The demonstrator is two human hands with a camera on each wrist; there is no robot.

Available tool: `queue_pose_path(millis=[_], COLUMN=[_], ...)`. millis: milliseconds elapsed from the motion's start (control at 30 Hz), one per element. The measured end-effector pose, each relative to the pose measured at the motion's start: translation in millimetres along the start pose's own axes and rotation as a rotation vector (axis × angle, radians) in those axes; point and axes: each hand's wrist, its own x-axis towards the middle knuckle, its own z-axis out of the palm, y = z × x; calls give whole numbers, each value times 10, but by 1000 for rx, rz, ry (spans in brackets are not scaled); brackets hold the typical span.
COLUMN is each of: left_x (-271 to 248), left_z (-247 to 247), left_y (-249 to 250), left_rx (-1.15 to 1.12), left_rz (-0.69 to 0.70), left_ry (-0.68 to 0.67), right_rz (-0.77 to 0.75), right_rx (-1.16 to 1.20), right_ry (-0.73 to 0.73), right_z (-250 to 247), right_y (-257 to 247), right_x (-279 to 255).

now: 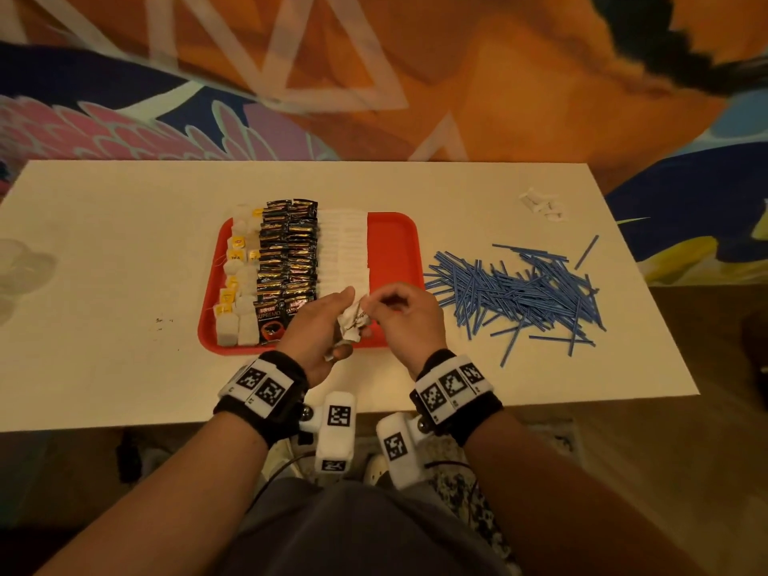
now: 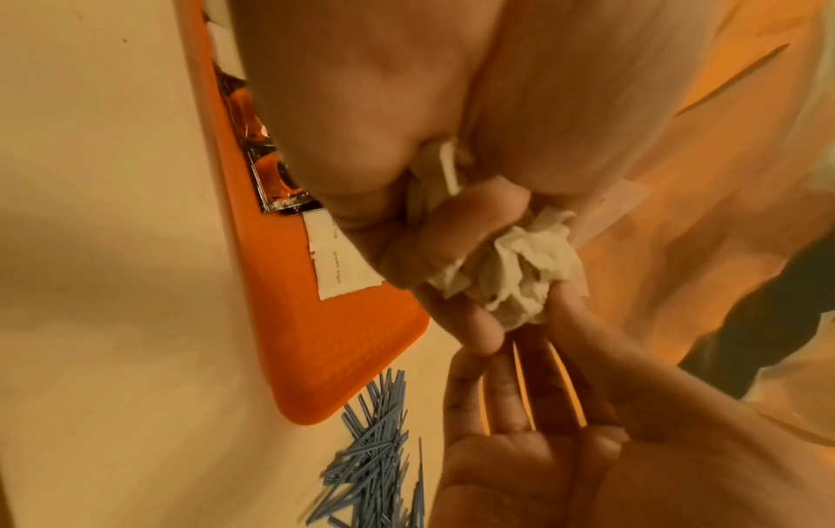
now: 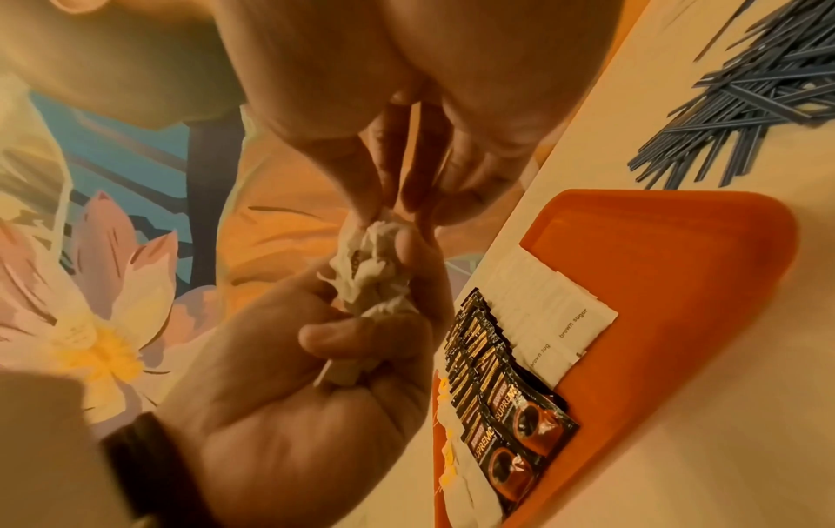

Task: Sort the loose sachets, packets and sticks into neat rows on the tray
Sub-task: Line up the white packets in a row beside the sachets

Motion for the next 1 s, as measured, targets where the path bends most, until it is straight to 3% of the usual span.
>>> queue_pose_path(millis=[133,367,533,633,800,900,1000], left_x=[-27,15,-65,-44,-22,-58,-56], left_z=[7,-138,-90,-55,-30,20,-24], left_y=[6,-65,-12,20,65,102,128], left_rx=[-83,80,261,343,293,212,186], left_rz=[-10,94,188,257,240,237,236], left_ry=[56,164,68,86,128,113,67], right_rz=[-42,-49,-132,-191,-90,-138,-192], right_rx=[-6,-78,-204,-275,-151,-102,-29], right_ry=[19,97,125,121,158,196,61], right_z=[-23,-41,0,3,11,-22,-54], right_y=[12,15,7,20,41,35,2], right_x=[15,75,71,58,77,55,35])
